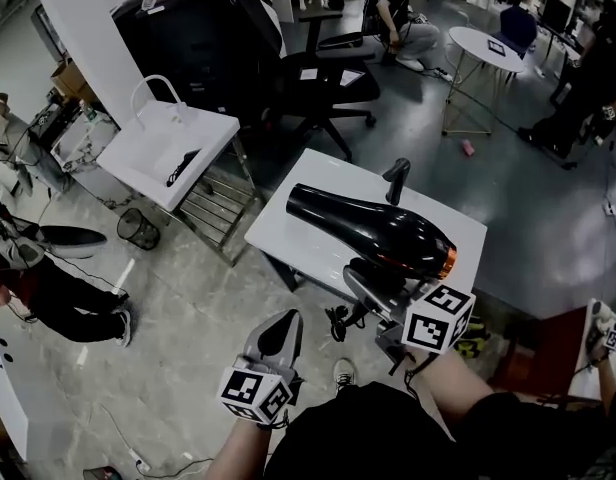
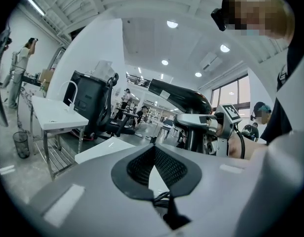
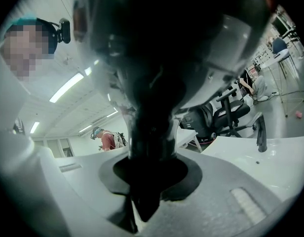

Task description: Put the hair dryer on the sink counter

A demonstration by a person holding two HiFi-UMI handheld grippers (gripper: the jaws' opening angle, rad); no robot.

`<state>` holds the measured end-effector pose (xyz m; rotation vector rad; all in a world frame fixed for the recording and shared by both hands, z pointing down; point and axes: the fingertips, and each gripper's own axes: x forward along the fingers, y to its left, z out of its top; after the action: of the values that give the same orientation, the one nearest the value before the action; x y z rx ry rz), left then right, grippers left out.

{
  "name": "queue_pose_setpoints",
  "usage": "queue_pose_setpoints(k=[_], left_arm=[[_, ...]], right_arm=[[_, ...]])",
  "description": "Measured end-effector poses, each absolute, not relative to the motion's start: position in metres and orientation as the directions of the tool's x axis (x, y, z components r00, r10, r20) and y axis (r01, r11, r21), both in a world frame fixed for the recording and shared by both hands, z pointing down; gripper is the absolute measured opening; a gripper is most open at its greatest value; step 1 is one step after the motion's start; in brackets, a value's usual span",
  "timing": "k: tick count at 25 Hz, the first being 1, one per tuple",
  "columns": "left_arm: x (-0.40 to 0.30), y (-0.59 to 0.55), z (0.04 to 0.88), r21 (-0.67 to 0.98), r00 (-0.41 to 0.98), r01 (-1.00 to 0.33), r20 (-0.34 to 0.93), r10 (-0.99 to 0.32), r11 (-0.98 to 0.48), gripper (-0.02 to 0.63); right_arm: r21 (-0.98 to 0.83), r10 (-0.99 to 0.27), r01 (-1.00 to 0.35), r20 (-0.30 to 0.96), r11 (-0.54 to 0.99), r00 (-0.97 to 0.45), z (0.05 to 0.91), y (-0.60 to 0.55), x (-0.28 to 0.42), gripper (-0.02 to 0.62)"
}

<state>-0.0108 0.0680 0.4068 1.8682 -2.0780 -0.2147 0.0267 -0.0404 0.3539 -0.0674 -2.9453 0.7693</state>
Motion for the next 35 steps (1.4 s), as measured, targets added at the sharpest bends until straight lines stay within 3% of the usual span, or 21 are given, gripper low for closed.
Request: queue_pose_setpoints(k=[16, 35], left_arm=[[-0.041, -0.010, 0.383, 0.267, -0.003, -0.963, 0.115, -0.993, 0.034, 0.003], [-0.168, -0.107, 0.386, 0.269, 0.380, -0.902, 0.127, -0.916, -0.337, 0.003]], right_arm=[[-0.417, -0.008, -0.023, 0.038, 0.909, -0.999, 0.320, -0.111, -0.003, 0.083], [-0.413, -0.308, -0.296, 0.039, 0.861, -0.951, 0.322, -0.183, -0.116, 0.083]])
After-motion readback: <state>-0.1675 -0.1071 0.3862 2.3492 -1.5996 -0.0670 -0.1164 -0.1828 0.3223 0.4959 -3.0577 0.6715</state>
